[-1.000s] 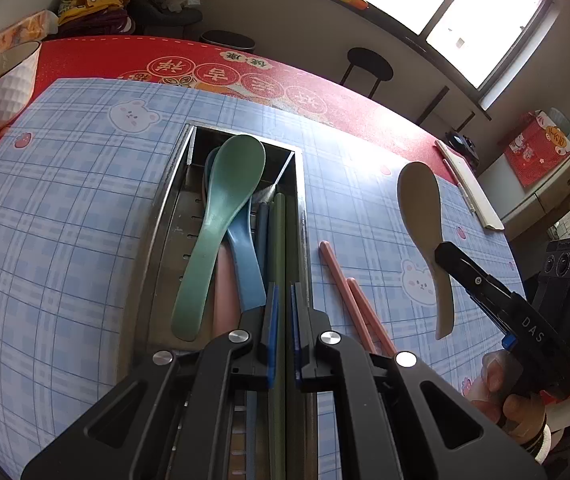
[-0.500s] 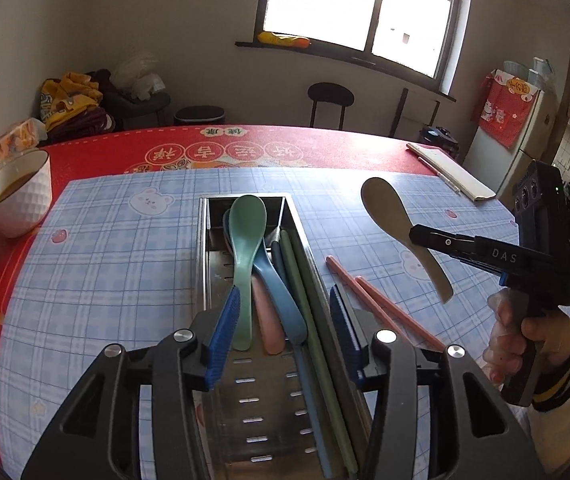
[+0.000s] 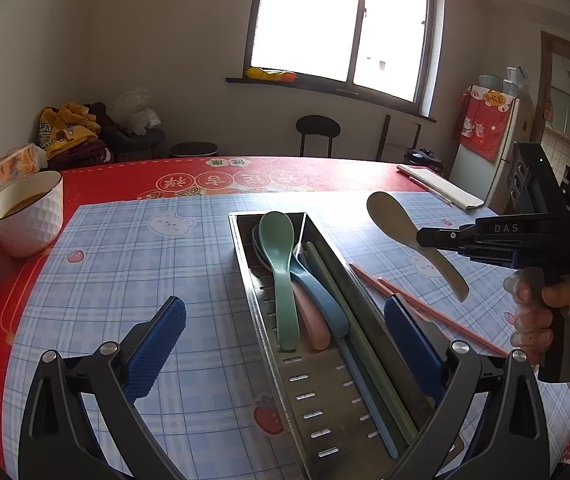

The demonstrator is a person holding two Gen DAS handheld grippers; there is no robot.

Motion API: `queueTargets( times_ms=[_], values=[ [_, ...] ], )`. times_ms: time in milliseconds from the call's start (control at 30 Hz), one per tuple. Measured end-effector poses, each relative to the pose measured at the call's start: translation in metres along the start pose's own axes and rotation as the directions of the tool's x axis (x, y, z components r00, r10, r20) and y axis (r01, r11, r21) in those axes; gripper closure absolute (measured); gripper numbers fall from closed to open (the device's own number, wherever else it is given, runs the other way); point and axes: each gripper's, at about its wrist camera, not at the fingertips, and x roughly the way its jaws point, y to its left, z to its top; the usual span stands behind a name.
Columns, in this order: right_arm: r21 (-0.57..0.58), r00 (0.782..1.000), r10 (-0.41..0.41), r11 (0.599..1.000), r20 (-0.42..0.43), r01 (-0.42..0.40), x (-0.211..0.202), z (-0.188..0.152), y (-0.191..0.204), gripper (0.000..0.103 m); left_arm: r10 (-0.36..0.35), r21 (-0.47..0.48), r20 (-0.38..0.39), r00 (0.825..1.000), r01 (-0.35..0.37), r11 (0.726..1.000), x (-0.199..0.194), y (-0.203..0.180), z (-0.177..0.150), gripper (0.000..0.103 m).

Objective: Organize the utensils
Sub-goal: 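Lower the white spoon into the tray and open the right tool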

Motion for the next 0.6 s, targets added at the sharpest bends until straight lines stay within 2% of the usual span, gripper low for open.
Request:
queueTargets(
  times_ms=[200, 433, 600],
  values=[
    [-0.007, 0.999, -0.045, 0.999, -0.031, 0.044, 0.020, 0.007, 0.036, 0.098, -0.019, -0.071, 0.014, 1.000, 0.020, 0.997, -0.006, 0.015, 0.000, 0.006],
    [0.000, 0.985, -0.148, 0.989, -0.087, 0.149, 0.058, 0.013, 0.064, 0.098, 0.011, -0.163, 0.059, 0.998, -0.001, 0.987, -0.020, 0.035, 0.003, 0.006],
    [0.007, 0.976, -0.186, 0.982, -0.110, 0.188, 0.079, 0.014, 0.080, 0.098, 0.022, -0.237, 0.064, 0.998, -0.006, 0.972, -0.023, 0.050, 0.005, 0.006]
  ],
)
